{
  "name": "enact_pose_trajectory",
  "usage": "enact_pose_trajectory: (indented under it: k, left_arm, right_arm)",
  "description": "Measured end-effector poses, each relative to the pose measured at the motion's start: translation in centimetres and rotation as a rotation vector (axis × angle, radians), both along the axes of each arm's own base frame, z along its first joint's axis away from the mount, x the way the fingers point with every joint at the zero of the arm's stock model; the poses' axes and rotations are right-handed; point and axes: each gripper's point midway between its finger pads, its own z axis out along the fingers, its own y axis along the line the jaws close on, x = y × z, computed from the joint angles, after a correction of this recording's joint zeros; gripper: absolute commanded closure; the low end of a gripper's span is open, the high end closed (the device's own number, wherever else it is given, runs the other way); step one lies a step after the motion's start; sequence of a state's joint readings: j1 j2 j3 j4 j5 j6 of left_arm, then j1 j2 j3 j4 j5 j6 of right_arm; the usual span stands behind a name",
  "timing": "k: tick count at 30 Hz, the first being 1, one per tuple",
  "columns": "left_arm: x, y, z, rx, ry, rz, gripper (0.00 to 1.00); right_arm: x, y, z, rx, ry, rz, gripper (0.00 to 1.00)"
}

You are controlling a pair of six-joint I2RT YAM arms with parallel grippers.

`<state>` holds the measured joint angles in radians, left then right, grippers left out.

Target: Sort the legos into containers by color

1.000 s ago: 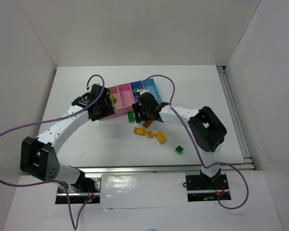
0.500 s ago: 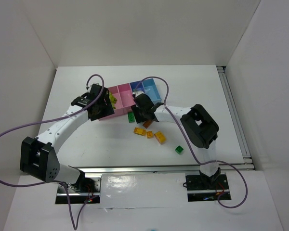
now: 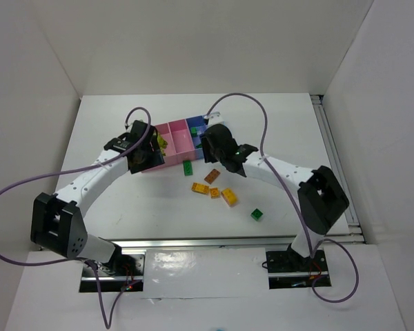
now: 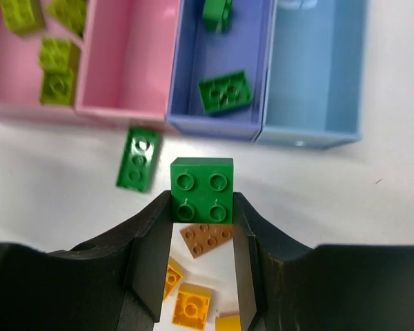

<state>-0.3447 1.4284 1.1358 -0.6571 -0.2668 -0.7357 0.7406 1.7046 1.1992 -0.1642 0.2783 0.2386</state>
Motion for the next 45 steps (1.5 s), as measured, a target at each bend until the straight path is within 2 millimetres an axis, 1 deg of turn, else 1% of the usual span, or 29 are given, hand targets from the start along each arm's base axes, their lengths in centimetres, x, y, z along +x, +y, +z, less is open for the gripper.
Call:
enact_pose_trajectory:
  k: [1, 3, 5, 6, 7, 8, 10, 11, 12, 14, 16, 18, 21, 23, 24, 25, 27, 29, 30, 34, 38, 43, 45]
  left_arm:
    - [0.0, 0.0, -0.1, -0.001, 0.001, -0.001, 0.22]
    - [0.1, -0.1, -0.3, -0.002, 0.007, -0.003, 0.22]
    - [0.1, -0.2, -0.6, -0.004, 0.016, -0.006, 0.22]
    - [0.1, -0.3, -0.7, -0.004, 0.019, -0.007, 0.22]
    - [0.1, -0.3, -0.7, -0.006, 0.021, -0.008, 0.22]
    - [0.0, -0.4, -0.7, -0.008, 0.022, -0.009, 0.21]
    - [0.1, -0.3, -0.5, -0.011, 0.016, -0.008, 0.21]
    - [0.1, -0.3, -0.5, -0.013, 0.015, -0.008, 0.21]
    - [0.1, -0.3, -0.3, -0.014, 0.011, -0.006, 0.21]
    - [0.1, -0.2, 0.0, -0.016, 0.000, -0.003, 0.21]
    - [0.1, 0.0, 0.4, -0.020, -0.011, 0.001, 0.21]
    - [0.1, 0.2, 0.7, -0.023, -0.021, 0.007, 0.21]
    - [0.1, 0.6, 0.8, -0.021, -0.026, 0.018, 0.21]
    - [0.0, 0.8, 0.6, -0.017, -0.022, 0.023, 0.21]
    - [0.0, 0.8, 0.5, -0.016, -0.019, 0.024, 0.21]
    - [-0.1, 0.9, 0.5, -0.015, -0.018, 0.025, 0.21]
    - [-0.1, 0.8, 0.4, -0.016, -0.018, 0.025, 0.21]
    - [-0.1, 0.9, 0.3, -0.016, -0.016, 0.026, 0.21]
    - [-0.1, 0.9, 0.3, -0.016, -0.015, 0.026, 0.21]
    - [-0.3, 1.0, 0.0, -0.015, -0.008, 0.030, 0.21]
    - [-0.4, 1.2, 0.0, -0.017, -0.009, 0.032, 0.21]
    - [-0.4, 1.3, 0.3, -0.024, -0.017, 0.036, 0.21]
    - [-0.4, 1.4, 0.4, -0.026, -0.021, 0.039, 0.21]
  right_arm:
    - [0.3, -0.2, 1.7, 0.023, -0.032, -0.012, 0.64]
    - [1.3, -0.1, 3.6, 0.042, -0.070, -0.030, 0.64]
    - [3.1, 0.7, 4.3, 0.049, -0.091, -0.048, 0.63]
    - [4.1, 1.0, 4.3, 0.048, -0.097, -0.055, 0.63]
    - [5.1, 1.5, 3.9, 0.041, -0.096, -0.059, 0.63]
    - [6.1, 2.0, 3.4, 0.036, -0.094, -0.063, 0.61]
    - [7.7, 2.6, 2.0, 0.019, -0.085, -0.069, 0.50]
    - [8.3, 2.7, 1.1, 0.006, -0.075, -0.071, 0.41]
    - [8.7, 2.8, 0.3, -0.003, -0.064, -0.074, 0.36]
    - [9.2, 2.9, -0.7, -0.015, -0.051, -0.077, 0.35]
    - [9.0, 2.8, -0.8, -0.023, -0.044, -0.075, 0.35]
    - [8.7, 2.9, 0.0, -0.009, -0.060, -0.071, 0.35]
    - [6.6, 2.1, 0.7, -0.001, -0.058, -0.071, 0.35]
    - [4.2, 1.8, 0.7, 0.020, -0.041, -0.056, 0.35]
    - [2.9, 1.8, 0.5, 0.030, -0.027, -0.046, 0.35]
    - [1.7, 1.9, 0.2, 0.040, -0.011, -0.034, 0.27]
    - [-0.2, 2.5, -0.9, 0.065, 0.033, -0.011, 0.24]
    - [-1.2, 3.3, -2.0, 0.074, 0.073, 0.016, 0.20]
    - [-1.6, 3.7, -2.7, 0.077, 0.094, 0.026, 0.20]
    - [-2.4, 4.8, -5.2, 0.068, 0.154, 0.041, 0.17]
    - [-2.2, 5.7, -7.0, 0.059, 0.185, 0.044, 0.17]
    - [-1.5, 7.5, -8.4, 0.055, 0.191, 0.050, 0.19]
    - [-1.5, 8.1, -9.0, 0.047, 0.190, 0.054, 0.24]
